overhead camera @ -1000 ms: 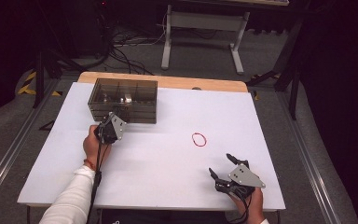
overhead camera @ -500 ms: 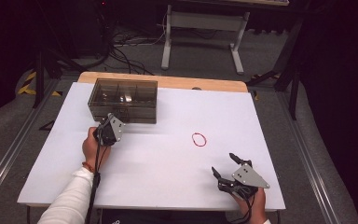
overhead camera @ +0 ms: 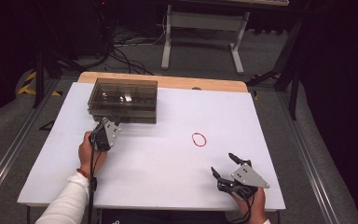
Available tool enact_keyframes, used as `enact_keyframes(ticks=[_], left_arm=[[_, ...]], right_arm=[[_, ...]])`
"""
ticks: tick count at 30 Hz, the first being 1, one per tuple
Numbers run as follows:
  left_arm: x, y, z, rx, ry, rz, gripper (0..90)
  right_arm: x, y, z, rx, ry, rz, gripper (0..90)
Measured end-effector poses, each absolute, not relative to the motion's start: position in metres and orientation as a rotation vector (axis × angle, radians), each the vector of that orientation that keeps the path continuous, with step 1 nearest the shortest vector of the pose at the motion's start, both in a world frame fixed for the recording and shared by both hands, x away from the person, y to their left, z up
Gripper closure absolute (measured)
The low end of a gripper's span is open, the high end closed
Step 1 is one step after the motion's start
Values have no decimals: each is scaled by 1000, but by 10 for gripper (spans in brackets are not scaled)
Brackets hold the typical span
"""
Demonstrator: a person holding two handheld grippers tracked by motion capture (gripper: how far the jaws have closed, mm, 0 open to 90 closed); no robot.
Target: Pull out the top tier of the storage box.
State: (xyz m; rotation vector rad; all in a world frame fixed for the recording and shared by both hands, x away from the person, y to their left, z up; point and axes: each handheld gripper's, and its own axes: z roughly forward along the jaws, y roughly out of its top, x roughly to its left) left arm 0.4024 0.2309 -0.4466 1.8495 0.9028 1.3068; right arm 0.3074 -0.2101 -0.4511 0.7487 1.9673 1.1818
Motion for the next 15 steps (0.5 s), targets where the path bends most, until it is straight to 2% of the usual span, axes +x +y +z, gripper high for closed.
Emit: enact_keyframes(ticks=[3,9,15], left_arm=[[397,235,-440,1828,886,1248,895],[393,236,-427,1842,855,1191,896],[410,252,-406,1858,919,1074,896]], right_arm=[[307,-210,-451,749,1983,1176,254],[307,-209,-451,752,1983,1177,253],[307,-210,-450,751,1979,1184,247]])
